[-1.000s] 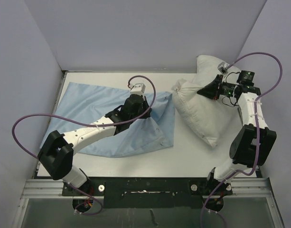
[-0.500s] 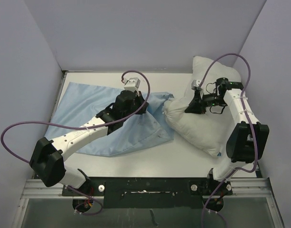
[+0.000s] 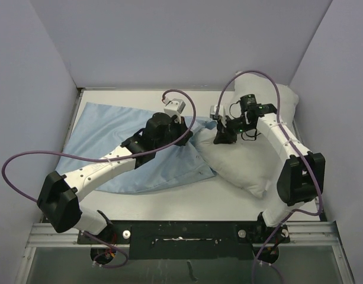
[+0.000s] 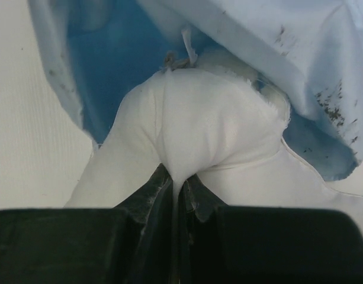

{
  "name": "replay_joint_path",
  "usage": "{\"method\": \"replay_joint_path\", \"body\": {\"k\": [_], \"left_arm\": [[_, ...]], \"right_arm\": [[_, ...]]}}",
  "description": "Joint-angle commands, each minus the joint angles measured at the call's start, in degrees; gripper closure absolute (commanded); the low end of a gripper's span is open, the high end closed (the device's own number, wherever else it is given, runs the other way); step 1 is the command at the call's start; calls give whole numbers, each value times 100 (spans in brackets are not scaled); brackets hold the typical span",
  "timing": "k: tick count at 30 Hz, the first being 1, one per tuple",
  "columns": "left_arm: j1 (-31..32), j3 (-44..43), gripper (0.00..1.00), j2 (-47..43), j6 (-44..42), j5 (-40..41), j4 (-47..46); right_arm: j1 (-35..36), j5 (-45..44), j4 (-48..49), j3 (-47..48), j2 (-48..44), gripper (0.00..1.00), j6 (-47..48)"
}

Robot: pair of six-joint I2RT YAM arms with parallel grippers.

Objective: Put the pillow into the pillowcase

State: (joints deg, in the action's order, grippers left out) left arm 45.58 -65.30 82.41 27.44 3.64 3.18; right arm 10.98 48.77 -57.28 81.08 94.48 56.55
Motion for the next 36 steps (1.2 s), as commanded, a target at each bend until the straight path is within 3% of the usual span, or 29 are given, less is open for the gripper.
{"method": "replay_joint_path", "body": {"k": [1, 10, 13, 17, 19, 24, 30, 32, 36], "left_arm": [[134, -342, 100, -261, -254, -706, -379], [310, 86, 100, -298, 90, -1256, -1048], [240, 86, 100, -104, 124, -1358, -1178], [122, 107, 100, 169, 189, -1561, -1150], [31, 260, 100, 163, 275, -1633, -1246], [-139, 675, 100, -66, 437, -1716, -1503], [-213, 818, 100, -263, 487, -1889, -1424], [-214, 838, 100, -294, 504, -1959, -1397], [-208, 856, 100, -322, 551, -2034, -1352]], "right_arm": [[241, -241, 1509, 190, 61, 100, -2075], [473, -619, 3604, 970, 901, 100, -5183], [549, -465, 4101, 595, 1155, 82, -5509], [241, 494, 4001, 379, 939, 55, -5182], [-273, 1193, 3513, 498, 495, 40, -4533], [-960, 1661, 1088, 430, -942, 0, -649], [-1001, 1440, -2045, -913, -1980, 2, 5708], [-910, 1265, -2232, -1272, -1987, 2, 6358], [-525, 922, -1228, -1871, -2023, 2, 5862]]}}
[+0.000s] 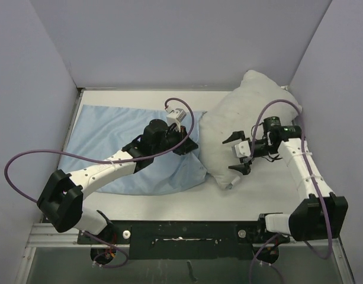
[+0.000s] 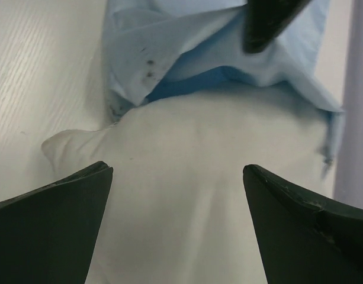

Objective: Put the pillow into the pillowcase

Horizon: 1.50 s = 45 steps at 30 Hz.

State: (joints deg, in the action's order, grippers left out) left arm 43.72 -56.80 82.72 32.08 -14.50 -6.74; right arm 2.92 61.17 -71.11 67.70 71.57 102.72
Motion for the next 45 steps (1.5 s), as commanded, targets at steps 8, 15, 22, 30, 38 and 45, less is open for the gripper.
{"method": "replay_joint_path", "body": {"k": [8, 15, 22, 30, 38, 45], "left_arm": [[-22, 73, 100, -519, 135, -347, -336], [-22, 249, 99, -447, 189, -611, -533], [-11, 282, 99, -279, 252, -1008, -587], [100, 50, 99, -1, 695, -1405, -1126], [145, -386, 100, 310, 1588, -1608, -2131], [-300, -413, 100, 490, 1902, -914, -2390]], "right_arm": [[1194, -2019, 3211, -1875, 137, 7, -854], [1361, -2501, 4610, -1778, 84, 94, -2740], [1329, -2478, 5491, -604, 327, 100, -5112], [1447, -1979, 7318, -1434, 1029, 100, -8056], [1610, -745, 8275, -1959, 1626, 100, -9034], [1624, 297, 8694, -2160, 1565, 100, -9191]]}}
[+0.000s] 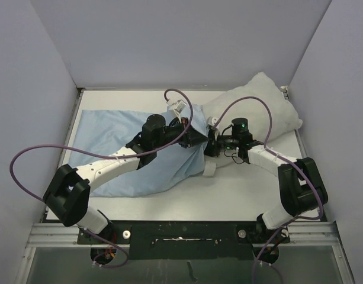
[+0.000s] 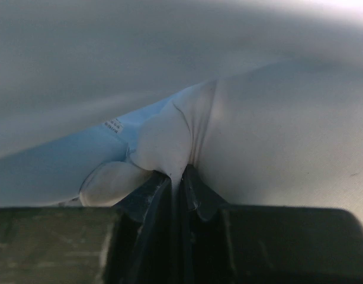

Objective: Put the pillow into the pillowcase

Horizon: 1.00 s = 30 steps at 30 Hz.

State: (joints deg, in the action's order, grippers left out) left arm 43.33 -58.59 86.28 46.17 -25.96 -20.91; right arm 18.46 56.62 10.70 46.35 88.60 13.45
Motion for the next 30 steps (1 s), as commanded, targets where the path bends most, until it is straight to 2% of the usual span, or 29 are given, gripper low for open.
{"method": "replay_joint_path", "body": {"k": [1, 3, 5, 8, 10, 13, 16, 19, 20, 22, 24, 27, 30], "left_arm": [[-345, -149, 100, 256, 727, 240, -1278], [-422, -106, 100, 558, 1184, 160, -1914], [-388, -273, 100, 842, 1392, 3, -2059], [-228, -523, 100, 1027, 1290, 47, -1892], [-147, -596, 100, 981, 979, 337, -1671], [-168, -565, 100, 1044, 902, 605, -1808], [-227, -544, 100, 1221, 856, 822, -1848], [-184, -546, 99, 1212, 459, 1069, -1263], [-80, -599, 92, 1089, 36, 1384, -739], [230, -619, 69, 687, -964, 2340, 272], [427, -376, 55, 252, -1623, 2966, 488], [437, -15, 43, -419, -2074, 3153, 631], [463, 143, 38, -1023, -2307, 3171, 1080]], "right_arm": [[70, 689, 439, 5, -96, 100, -241], [67, 539, 391, 67, 22, 100, -328], [43, 431, 560, 89, 146, 100, -736], [-111, 674, 2163, -119, 289, 100, -2760], [24, 724, 2745, -274, 148, 100, -3221], [248, 558, 2086, -257, 58, 100, -2568], [264, 520, 1078, 79, 546, 100, -1617], [228, 790, -288, 639, 904, 98, -456], [190, 846, -736, 832, 881, 94, -95], [73, 768, -1547, 1117, 668, 82, 603], [-105, 623, -2034, 1241, 345, 67, 1110], [-586, 727, -2506, 1316, -97, 49, 1610], [-918, 971, -3075, 1452, -410, 34, 2199]]}}
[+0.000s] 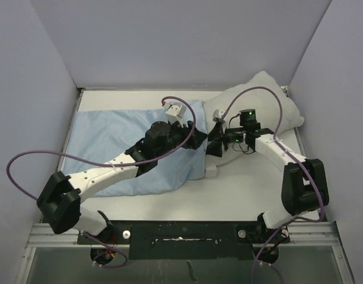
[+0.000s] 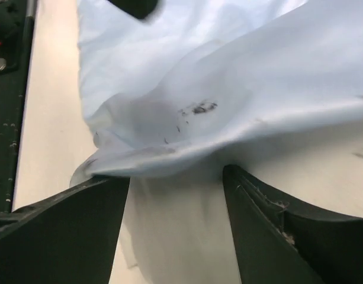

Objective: Put the pillow into the pillowcase

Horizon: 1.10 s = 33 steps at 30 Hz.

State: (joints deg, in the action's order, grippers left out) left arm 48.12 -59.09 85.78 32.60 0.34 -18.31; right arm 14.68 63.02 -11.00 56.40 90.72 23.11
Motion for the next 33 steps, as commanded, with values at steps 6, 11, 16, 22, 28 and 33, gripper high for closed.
{"method": "replay_joint_path", "body": {"k": [6, 11, 16, 22, 28, 33], "left_arm": [[167, 736, 40, -2109, -750, 583, 1304], [1225, 1347, 49, -2277, -119, 1624, 1134], [2467, 1708, 47, -1160, 155, 3619, 3], [2491, 741, 38, 241, 257, 4625, 244], [2468, -445, 39, 932, 1391, 5374, 2209], [2365, -523, 69, 1121, 1487, 5109, 2341]], "right_arm": [[-758, 884, -2584, 757, -1089, 21, 3153], [-993, 870, -3700, 564, -1449, 15, 5791], [-1054, 94, -1978, -525, -1623, 5, 5679], [-885, -365, -676, -1043, -1576, 5, 4970], [-895, -401, -138, -1258, -1489, 8, 4661], [-843, -411, 217, -1403, -1274, 13, 4525]]}}
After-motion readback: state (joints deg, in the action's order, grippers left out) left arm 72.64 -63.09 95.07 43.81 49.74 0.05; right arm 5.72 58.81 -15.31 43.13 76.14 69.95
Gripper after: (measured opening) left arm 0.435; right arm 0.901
